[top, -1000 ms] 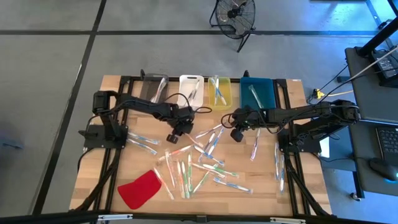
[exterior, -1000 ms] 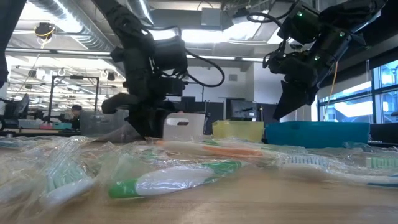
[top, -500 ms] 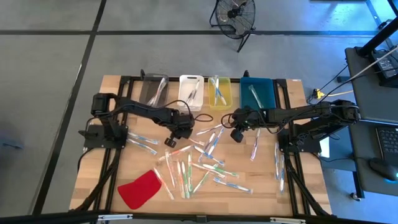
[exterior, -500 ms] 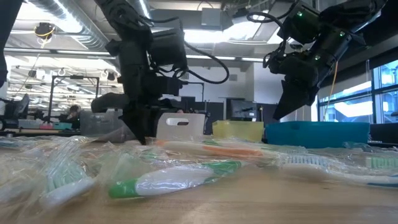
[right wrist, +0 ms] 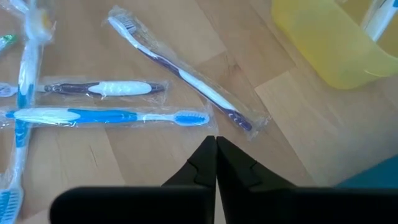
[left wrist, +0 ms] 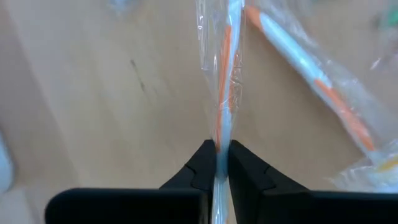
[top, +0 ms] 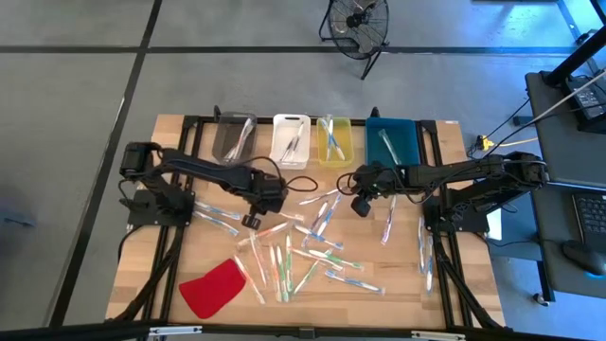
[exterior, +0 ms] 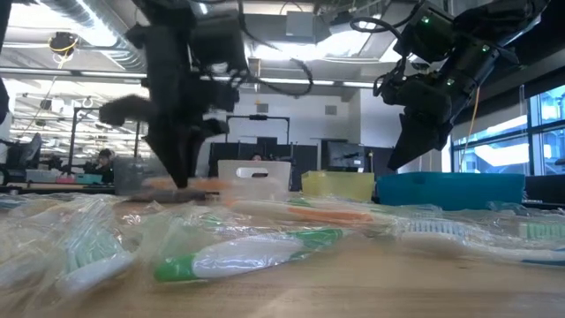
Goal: Pick & Place Toothbrushes
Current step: Put the orange toothbrush into the black bin
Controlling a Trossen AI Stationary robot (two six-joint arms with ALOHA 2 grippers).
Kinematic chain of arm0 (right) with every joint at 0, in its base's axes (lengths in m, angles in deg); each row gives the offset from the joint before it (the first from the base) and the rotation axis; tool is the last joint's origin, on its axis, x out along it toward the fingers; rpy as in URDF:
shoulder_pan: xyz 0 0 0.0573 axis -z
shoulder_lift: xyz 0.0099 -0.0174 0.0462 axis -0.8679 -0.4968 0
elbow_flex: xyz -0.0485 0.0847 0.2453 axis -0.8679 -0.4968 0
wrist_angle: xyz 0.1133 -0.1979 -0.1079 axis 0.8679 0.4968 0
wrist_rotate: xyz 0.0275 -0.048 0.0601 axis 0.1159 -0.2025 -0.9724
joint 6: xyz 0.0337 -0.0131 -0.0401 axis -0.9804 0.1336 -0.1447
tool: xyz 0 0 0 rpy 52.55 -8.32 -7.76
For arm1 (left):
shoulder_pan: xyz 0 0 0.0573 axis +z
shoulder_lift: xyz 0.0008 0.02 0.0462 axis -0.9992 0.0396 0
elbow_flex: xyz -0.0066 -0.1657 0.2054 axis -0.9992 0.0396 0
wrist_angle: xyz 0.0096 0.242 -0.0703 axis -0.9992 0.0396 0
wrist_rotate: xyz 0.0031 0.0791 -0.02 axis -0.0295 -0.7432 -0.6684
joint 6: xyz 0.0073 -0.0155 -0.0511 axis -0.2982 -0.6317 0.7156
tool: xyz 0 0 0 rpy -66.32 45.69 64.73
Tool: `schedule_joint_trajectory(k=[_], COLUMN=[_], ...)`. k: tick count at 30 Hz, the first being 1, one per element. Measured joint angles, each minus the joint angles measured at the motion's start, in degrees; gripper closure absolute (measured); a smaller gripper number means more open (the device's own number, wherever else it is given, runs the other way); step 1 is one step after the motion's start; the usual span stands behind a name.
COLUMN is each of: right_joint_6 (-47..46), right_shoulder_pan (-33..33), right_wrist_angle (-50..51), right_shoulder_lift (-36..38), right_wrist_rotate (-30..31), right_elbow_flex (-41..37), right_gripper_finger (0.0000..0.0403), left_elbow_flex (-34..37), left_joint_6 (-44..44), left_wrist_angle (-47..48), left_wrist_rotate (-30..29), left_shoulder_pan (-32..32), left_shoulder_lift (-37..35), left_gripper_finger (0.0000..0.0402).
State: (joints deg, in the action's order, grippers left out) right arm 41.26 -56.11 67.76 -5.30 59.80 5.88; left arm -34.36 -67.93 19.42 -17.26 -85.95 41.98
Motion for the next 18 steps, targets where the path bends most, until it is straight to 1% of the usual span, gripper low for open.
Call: schedule_joint_trajectory(k=[3,7,12,15,18], right_joint_6=[0.1,0.1,0.1,0.3,0.4], right_shoulder_pan=[0.0,0.0,0.0,0.0,0.0], right_wrist_angle=[0.0,0.2,0.5,0.7,0.7], right_shoulder_lift=[0.0,0.0,0.0,0.0,0.0], right_wrist_rotate=[0.0,0.1,0.2,0.2,0.2], right_elbow_flex=[0.0,0.0,0.0,0.0,0.0], right_gripper_finger=[0.0398,0.0385,0.0386,0.0397,0.0398], left_elbow_flex=[0.0,-0.1,0.9,2.7,5.6], left_joint_6=[2.2,6.0,12.1,15.7,19.4], left_wrist_angle=[1.2,1.7,1.6,1.0,0.0], left_wrist_rotate=[-0.5,-2.6,-7.7,-11.2,-15.7], left_shoulder_pan=[0.0,0.0,1.0,2.1,3.3], left_shoulder_lift=[-2.9,-7.3,-13.6,-17.8,-22.3], left_gripper_finger=[0.0381,0.0381,0.0379,0.0379,0.0379])
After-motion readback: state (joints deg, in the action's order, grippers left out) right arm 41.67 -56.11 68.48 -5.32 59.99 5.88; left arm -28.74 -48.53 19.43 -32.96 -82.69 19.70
